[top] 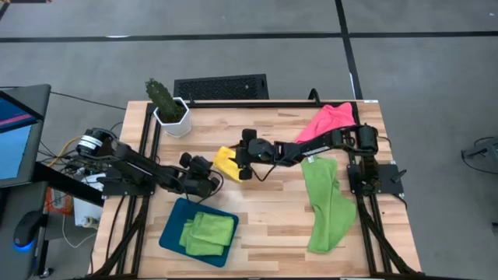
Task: Fold microfiber towels
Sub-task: Fold the yellow microfiber, then stack the folded yellow microfiber on the green microfiber cloth in the blue bin
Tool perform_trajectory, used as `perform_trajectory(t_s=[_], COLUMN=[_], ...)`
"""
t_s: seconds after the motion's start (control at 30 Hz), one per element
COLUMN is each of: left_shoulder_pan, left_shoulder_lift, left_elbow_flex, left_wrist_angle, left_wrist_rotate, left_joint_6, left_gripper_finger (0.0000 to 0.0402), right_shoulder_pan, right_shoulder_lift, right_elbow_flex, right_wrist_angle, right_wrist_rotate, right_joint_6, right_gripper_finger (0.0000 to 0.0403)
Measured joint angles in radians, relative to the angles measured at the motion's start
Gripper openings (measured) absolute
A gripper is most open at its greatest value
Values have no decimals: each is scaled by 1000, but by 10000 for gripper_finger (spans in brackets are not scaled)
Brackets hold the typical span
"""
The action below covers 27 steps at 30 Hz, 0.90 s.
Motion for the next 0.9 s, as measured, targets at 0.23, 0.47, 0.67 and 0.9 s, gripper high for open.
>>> perform_trajectory(t_s=[0.23, 0.47, 0.67, 0.9], left_shoulder_pan=[-16, -114, -40, 82], left_shoulder_lift=[-171, -289, -167, 13], left_elbow_flex=[0, 0, 0, 2], left_wrist_angle=[-56, 98, 427, 634], left_wrist_rotate=[-8, -167, 29, 235], left_joint_6=[35, 207, 525, 643], left_gripper_finger=[0, 0, 0, 0], right_shoulder_pan=[-7, 10, 21, 42], right_shoulder_lift=[0, -2, -23, -22], right_elbow_flex=[0, -67, -209, -243], right_wrist_angle=[-30, 21, 244, 289], right_wrist_rotate=[0, 1, 44, 57], right_joint_6=[106, 249, 347, 353], right_gripper_finger=[248, 248, 240, 233])
